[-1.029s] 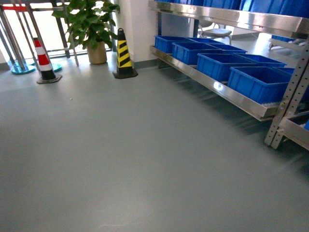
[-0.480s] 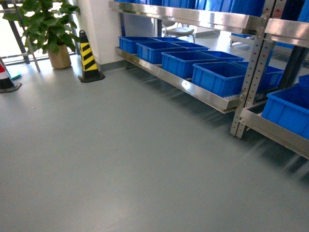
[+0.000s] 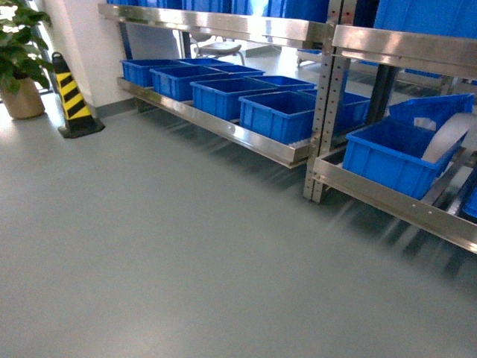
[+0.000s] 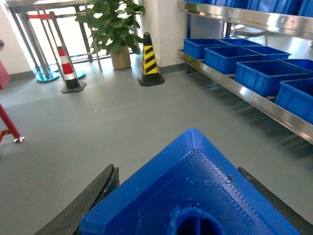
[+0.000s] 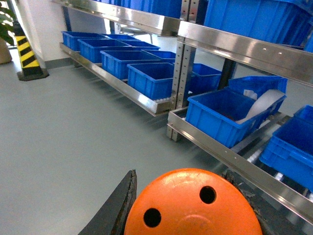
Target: Sort blue parts and orange caps into right shelf containers
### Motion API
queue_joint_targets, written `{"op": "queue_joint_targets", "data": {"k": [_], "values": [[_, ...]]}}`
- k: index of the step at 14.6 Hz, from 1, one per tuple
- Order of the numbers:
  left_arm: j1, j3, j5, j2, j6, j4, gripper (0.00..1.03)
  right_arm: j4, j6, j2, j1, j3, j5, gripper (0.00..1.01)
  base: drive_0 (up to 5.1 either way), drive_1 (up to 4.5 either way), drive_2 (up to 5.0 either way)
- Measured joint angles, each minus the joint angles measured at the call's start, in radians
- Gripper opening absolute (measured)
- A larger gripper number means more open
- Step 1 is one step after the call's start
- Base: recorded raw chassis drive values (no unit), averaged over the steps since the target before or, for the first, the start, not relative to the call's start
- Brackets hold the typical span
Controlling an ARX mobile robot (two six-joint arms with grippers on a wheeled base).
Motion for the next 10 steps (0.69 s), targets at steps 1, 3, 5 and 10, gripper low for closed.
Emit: {"op": "queue_joint_targets", "data": {"k": [1, 3, 5, 10], "values": [[-0.002, 0.0, 0.003, 0.0, 0.0, 0.001, 0.62, 0.0, 0.0, 0.0, 0.0, 0.0, 0.001, 0.44, -1.5, -1.53, -1.5], [-0.001, 0.0, 0.003, 0.0, 0.0, 0.0, 0.62, 0.0, 0.0, 0.0, 0.0, 0.0, 0.0, 0.44, -1.6, -1.62, -1.6], [0.0, 0.0, 0.0, 0.0, 0.0, 0.0, 0.62, 0.0, 0.0, 0.0, 0.0, 0.0, 0.0, 0.44, -1.6, -1.63, -1.6], [-0.001, 0.0, 0.0, 0.0, 0.0, 0.0, 0.62, 0.0, 0.0, 0.0, 0.0, 0.0, 0.0, 0.44, -1.6, -1.64, -1.6]]}}
